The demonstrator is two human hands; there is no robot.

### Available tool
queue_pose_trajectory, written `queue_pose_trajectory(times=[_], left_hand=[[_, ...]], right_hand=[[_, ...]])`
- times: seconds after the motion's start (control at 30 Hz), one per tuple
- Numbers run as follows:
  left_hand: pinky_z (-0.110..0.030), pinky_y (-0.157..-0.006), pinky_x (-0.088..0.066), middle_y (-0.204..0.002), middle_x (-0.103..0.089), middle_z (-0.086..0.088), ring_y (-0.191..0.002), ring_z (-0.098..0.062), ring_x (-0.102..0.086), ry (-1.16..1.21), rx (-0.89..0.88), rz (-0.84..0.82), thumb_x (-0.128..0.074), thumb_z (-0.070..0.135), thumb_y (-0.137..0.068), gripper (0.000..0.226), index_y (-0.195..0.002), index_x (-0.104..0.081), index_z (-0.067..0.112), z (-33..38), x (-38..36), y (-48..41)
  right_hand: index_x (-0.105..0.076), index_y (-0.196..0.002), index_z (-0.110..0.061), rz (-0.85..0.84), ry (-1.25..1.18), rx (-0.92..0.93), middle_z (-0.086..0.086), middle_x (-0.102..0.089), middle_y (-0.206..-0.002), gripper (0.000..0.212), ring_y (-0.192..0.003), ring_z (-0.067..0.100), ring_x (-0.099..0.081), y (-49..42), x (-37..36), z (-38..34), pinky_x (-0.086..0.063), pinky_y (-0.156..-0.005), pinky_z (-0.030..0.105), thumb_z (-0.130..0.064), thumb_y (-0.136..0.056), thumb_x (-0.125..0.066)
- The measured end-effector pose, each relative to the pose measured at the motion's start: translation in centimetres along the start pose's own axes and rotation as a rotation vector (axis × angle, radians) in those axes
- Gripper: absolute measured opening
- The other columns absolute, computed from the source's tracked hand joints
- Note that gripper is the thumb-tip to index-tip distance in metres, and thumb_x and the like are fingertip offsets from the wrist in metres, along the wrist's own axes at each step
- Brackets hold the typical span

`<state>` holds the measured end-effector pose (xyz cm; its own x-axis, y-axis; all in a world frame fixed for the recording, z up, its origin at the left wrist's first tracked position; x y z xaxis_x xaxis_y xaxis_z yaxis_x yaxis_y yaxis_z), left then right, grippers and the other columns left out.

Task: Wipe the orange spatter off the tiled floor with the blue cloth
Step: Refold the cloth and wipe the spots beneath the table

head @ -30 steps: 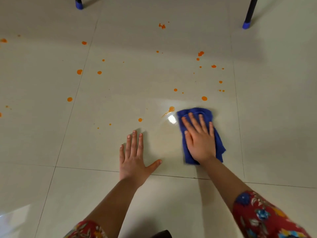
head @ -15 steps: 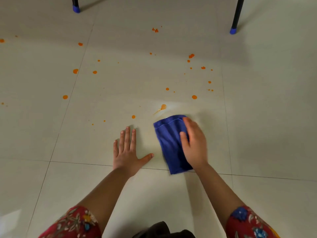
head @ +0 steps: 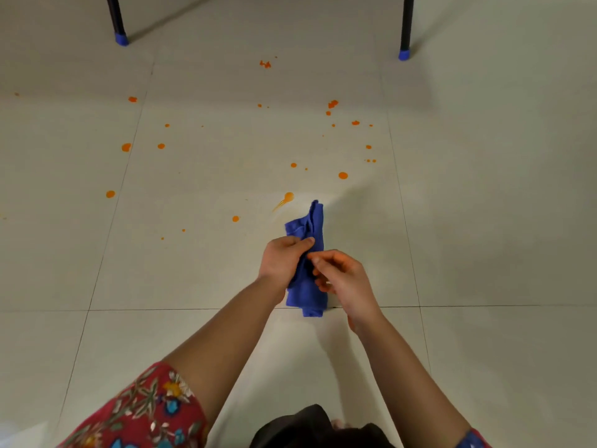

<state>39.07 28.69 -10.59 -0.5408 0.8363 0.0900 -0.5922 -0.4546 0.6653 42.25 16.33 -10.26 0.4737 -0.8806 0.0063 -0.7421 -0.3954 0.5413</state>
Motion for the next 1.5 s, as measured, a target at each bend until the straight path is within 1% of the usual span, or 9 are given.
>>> queue_pose_trajectory(times=[0.23, 0.43, 0.6, 0.77, 0.9, 1.07, 1.2, 1.37, 1.5], left_hand=[[-0.035, -0.08, -0.055, -0.092, -0.073, -0.013, -0.085, -0.024, -0.069, 0.233, 0.106, -0.178, -0.057, 0.021, -0.094, 0.024, -0.1, -0.069, 0.001, 0.0, -0.3, 1.6], [-0.03, -0.063, -0.044, -0.087, -0.057, -0.009, -0.077, -0.02, -0.057, 0.171, 0.039, -0.093, -0.049, 0.021, -0.095, 0.014, -0.094, -0.058, 0.009, 1.1, 1.6, 0.8], [-0.034, -0.08, -0.054, -0.103, -0.071, -0.01, -0.098, -0.02, -0.066, 0.025, -0.013, -0.359, -0.053, 0.022, -0.096, 0.025, -0.105, -0.069, 0.005, 1.1, 0.2, 1.8], [-0.035, -0.081, -0.051, -0.103, -0.068, -0.008, -0.099, -0.025, -0.062, 0.206, -0.035, -0.223, -0.04, 0.019, -0.099, 0.029, -0.108, -0.065, 0.008, 2.1, 1.0, 1.3], [-0.037, -0.096, -0.048, -0.117, -0.069, -0.004, -0.113, -0.02, -0.063, 0.249, 0.034, -0.354, -0.035, 0.054, -0.098, 0.053, -0.121, -0.064, 0.016, 2.4, 2.0, 1.1], [-0.034, -0.094, -0.049, -0.109, -0.072, -0.004, -0.107, -0.021, -0.066, -0.129, -0.13, -0.431, -0.06, 0.034, -0.091, 0.031, -0.113, -0.066, 0.013, 2.9, -0.5, 3.1], [-0.029, -0.082, -0.055, -0.104, -0.073, -0.001, -0.099, -0.02, -0.068, 0.162, -0.103, -0.291, -0.056, 0.03, -0.094, 0.023, -0.111, -0.066, 0.018, 4.0, 1.3, 2.2], [-0.032, -0.081, -0.051, -0.096, -0.074, 0.003, -0.085, -0.014, -0.071, 0.207, 0.108, -0.32, -0.057, 0.033, -0.092, 0.016, -0.093, -0.071, 0.026, 4.1, 2.2, 2.0], [-0.028, -0.08, -0.05, -0.094, -0.073, -0.001, -0.088, -0.016, -0.068, -0.073, -0.005, -0.496, -0.06, 0.028, -0.085, 0.017, -0.099, -0.067, 0.021, 5.3, -0.6, 4.0]], right_hand=[[-0.067, -0.078, -0.022, 0.226, 0.246, 0.147, -0.01, -0.067, -0.07, 0.013, -0.065, 0.002, -0.062, 0.3, -0.3, -0.3, -0.052, -0.067, 0.018, -0.031, -0.083, -0.074], [-0.061, -0.083, -0.016, 0.236, -0.16, 0.037, -0.002, -0.058, -0.074, 0.011, -0.072, 0.015, -0.058, 0.0, 4.5, -2.4, -0.052, -0.068, 0.027, -0.019, -0.094, -0.06], [-0.064, -0.089, -0.015, 0.124, 0.04, 0.07, 0.0, -0.068, -0.085, 0.017, -0.077, 0.014, -0.067, 0.4, 2.6, -3.2, -0.058, -0.075, 0.034, -0.031, -0.088, -0.068], [-0.065, -0.104, -0.019, -0.002, -0.519, -0.039, 0.003, -0.071, -0.11, 0.015, -0.102, 0.019, -0.068, 0.5, 3.9, -3.0, -0.052, -0.092, 0.037, -0.029, -0.095, -0.059], [-0.067, -0.108, -0.022, -0.039, -0.412, -0.035, 0.0, -0.072, -0.111, 0.018, -0.103, 0.016, -0.068, 0.8, 5.2, -2.9, -0.052, -0.094, 0.035, -0.031, -0.094, -0.059], [-0.068, -0.107, -0.013, -0.098, -0.24, 0.0, 0.002, -0.072, -0.098, 0.02, -0.09, 0.013, -0.068, 1.2, 3.7, -3.4, -0.053, -0.088, 0.031, -0.02, -0.098, -0.051], [-0.058, -0.081, -0.016, 0.234, -0.594, -0.113, -0.003, -0.059, -0.062, 0.025, -0.06, 0.017, -0.053, 0.4, 7.3, -2.9, -0.047, -0.051, 0.023, -0.012, -0.095, -0.038], [-0.049, -0.131, -0.012, 0.558, 0.348, -0.063, 0.009, -0.058, -0.113, 0.038, -0.104, 0.026, -0.054, -0.1, 10.5, -0.3, -0.045, -0.087, 0.037, -0.024, -0.095, -0.049], [-0.043, -0.14, -0.031, 0.01, 0.124, 0.298, 0.0, -0.049, -0.136, 0.057, -0.116, 0.006, -0.054, 0.2, 6.4, -3.4, -0.045, -0.097, 0.021, -0.006, -0.09, -0.048]])
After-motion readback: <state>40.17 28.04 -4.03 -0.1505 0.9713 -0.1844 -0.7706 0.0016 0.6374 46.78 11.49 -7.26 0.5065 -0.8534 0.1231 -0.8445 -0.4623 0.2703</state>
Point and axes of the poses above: each hand's wrist, its own y-axis away from the middle knuckle, its own x-axis out of the back of the hand, z = x × y, the point moved 2 cm from there along -y, towards the middle knuckle
